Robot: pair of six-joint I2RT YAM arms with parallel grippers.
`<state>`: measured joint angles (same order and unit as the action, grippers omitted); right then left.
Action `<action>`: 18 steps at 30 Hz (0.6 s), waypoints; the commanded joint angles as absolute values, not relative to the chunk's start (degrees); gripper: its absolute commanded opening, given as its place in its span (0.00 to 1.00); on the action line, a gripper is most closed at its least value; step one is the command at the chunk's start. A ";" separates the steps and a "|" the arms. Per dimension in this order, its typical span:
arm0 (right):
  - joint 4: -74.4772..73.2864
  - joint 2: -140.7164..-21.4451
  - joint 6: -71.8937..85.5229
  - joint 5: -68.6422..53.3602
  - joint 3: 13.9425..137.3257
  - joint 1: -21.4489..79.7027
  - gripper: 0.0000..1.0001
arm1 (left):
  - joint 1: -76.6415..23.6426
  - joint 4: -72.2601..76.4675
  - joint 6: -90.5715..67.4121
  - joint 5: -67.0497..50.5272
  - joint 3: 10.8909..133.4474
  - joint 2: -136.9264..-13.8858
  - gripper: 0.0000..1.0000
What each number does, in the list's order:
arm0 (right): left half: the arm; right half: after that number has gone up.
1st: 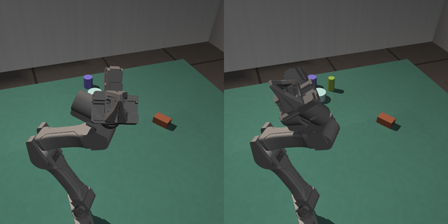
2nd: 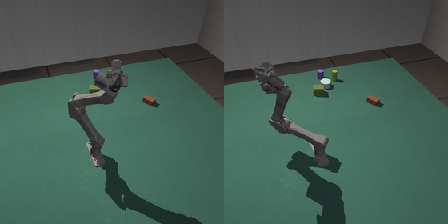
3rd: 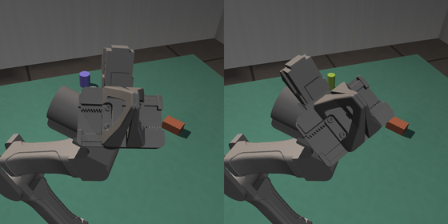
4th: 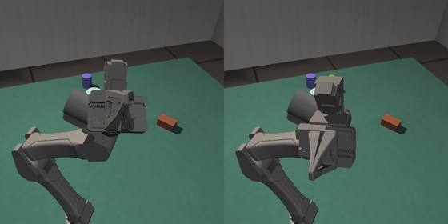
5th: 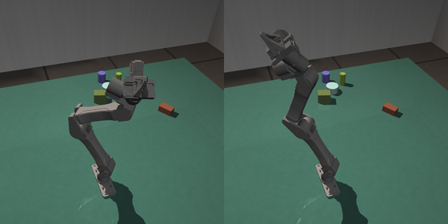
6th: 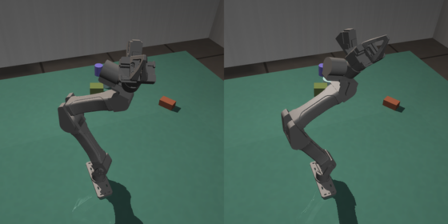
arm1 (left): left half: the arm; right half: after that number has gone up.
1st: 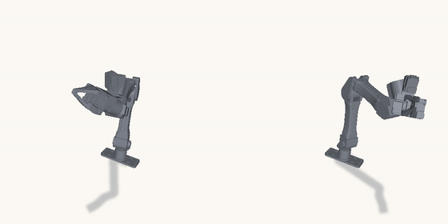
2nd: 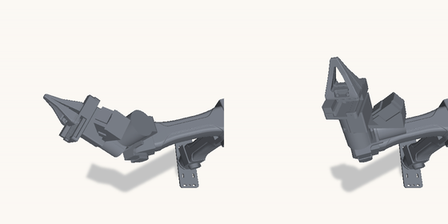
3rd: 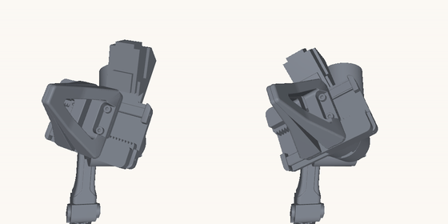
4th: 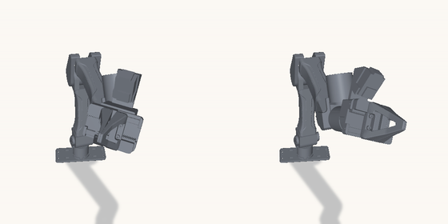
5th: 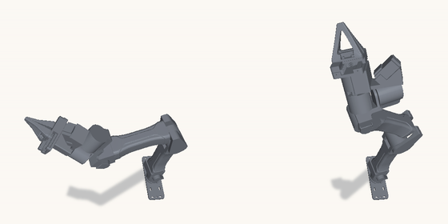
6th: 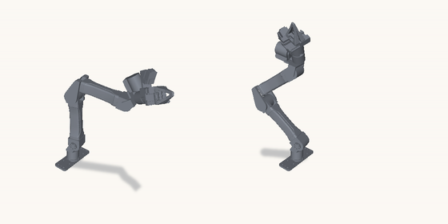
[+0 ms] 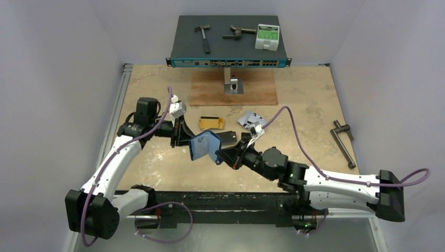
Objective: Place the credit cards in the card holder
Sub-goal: Place the card holder at the corner of the board.
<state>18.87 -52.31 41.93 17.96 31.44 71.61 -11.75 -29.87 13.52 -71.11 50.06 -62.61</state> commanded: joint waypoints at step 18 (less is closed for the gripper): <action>54.39 -78.76 60.78 -15.51 28.53 53.86 0.00 | -17.54 -37.73 24.42 -60.58 47.14 -67.91 0.01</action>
